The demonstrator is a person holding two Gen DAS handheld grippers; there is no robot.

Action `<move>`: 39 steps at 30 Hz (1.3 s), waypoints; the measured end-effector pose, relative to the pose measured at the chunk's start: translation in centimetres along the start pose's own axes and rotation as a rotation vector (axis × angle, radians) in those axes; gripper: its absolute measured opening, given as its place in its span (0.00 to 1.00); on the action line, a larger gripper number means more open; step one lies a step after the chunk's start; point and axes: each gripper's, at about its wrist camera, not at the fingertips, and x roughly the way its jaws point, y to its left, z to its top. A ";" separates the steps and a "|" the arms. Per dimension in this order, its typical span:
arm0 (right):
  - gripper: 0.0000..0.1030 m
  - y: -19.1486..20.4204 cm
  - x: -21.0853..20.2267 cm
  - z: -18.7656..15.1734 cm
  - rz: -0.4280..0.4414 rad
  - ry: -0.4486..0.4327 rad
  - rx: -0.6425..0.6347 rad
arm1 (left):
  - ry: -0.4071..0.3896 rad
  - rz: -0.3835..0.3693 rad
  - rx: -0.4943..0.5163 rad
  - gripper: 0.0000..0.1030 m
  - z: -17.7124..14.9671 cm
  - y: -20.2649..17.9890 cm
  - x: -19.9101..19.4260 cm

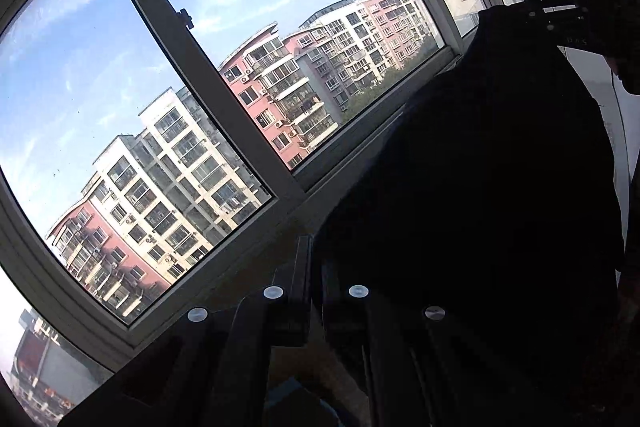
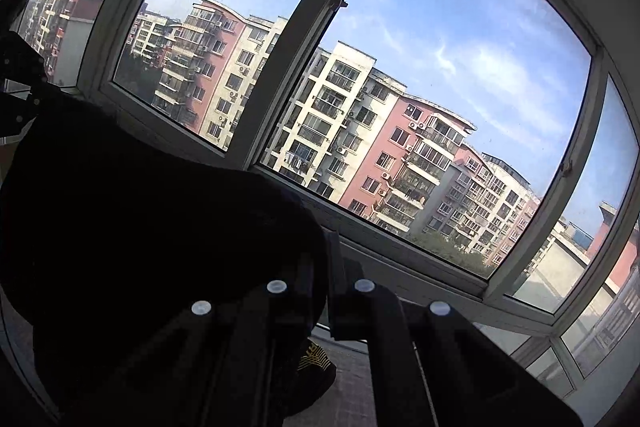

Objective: Fold clothes
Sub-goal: 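Raise the sweatshirt high with both grippers to hang it open, then lower the sweatshirt onto the mat with both grippers, spreading it flat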

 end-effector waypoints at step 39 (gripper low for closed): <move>0.48 19.2 27.7 -41.9 0.521 0.744 0.302 | 0.724 -0.389 -0.209 0.38 -33.2 -16.1 35.4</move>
